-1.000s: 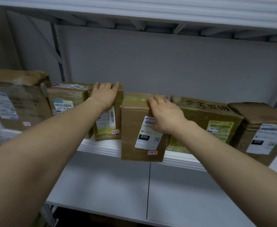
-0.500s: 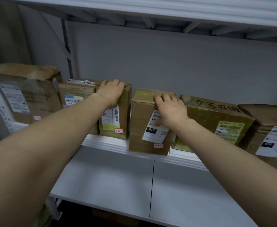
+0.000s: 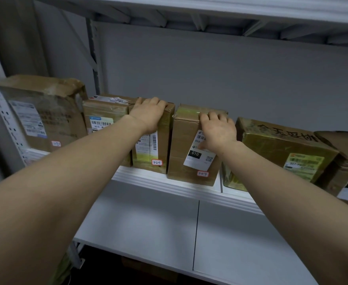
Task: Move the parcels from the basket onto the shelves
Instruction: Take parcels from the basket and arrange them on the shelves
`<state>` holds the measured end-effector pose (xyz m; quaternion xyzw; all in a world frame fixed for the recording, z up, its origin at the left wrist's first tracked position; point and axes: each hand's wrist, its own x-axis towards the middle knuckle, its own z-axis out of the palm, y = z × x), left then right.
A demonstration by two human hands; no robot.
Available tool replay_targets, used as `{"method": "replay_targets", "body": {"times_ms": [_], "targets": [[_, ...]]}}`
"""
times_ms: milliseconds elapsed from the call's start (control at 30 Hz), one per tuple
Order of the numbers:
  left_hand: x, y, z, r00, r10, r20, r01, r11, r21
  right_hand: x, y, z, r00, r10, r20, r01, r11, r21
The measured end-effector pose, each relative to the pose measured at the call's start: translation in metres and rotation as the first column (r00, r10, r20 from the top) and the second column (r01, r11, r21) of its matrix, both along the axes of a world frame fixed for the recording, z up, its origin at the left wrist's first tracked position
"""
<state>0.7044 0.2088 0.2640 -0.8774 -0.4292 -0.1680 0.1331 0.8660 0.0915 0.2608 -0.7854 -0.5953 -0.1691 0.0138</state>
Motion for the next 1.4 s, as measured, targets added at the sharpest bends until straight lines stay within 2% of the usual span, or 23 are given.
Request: {"method": "replay_targets", "body": {"times_ms": [233, 767, 1000, 1167, 1233, 1333, 1400], "targets": [[-0.004, -0.001, 0.002, 1.0, -0.01, -0.024, 0.01, 1.0, 0.007, -0.002, 0.008, 0.0, 1.0, -0.019, 0.005, 0.019, 1.0, 0.002], [-0.009, -0.007, 0.011, 0.999, -0.048, 0.023, 0.049, 0.997, -0.052, -0.009, 0.011, -0.001, 0.998, -0.048, 0.046, 0.047, 0.999, 0.024], [-0.007, -0.007, 0.01, 0.999, -0.039, 0.001, 0.039, 0.997, -0.066, -0.001, 0.007, 0.0, 0.999, -0.024, -0.027, 0.025, 0.999, 0.032], [0.0, -0.016, 0.019, 0.999, -0.029, -0.024, 0.027, 0.994, -0.102, 0.009, -0.004, 0.0, 0.995, 0.026, -0.092, -0.017, 0.995, 0.103], [0.007, -0.022, 0.023, 0.998, -0.059, 0.009, 0.059, 0.995, -0.079, 0.021, -0.016, 0.004, 0.991, 0.06, -0.124, -0.042, 0.989, 0.142], [0.026, -0.035, 0.028, 0.982, -0.183, 0.043, 0.181, 0.983, 0.044, 0.049, -0.039, 0.008, 0.985, 0.093, -0.148, -0.056, 0.97, 0.238], [0.046, -0.048, 0.03, 0.959, -0.284, 0.016, 0.281, 0.956, 0.088, 0.072, -0.053, 0.01, 0.985, 0.052, -0.166, -0.006, 0.964, 0.264]]}}
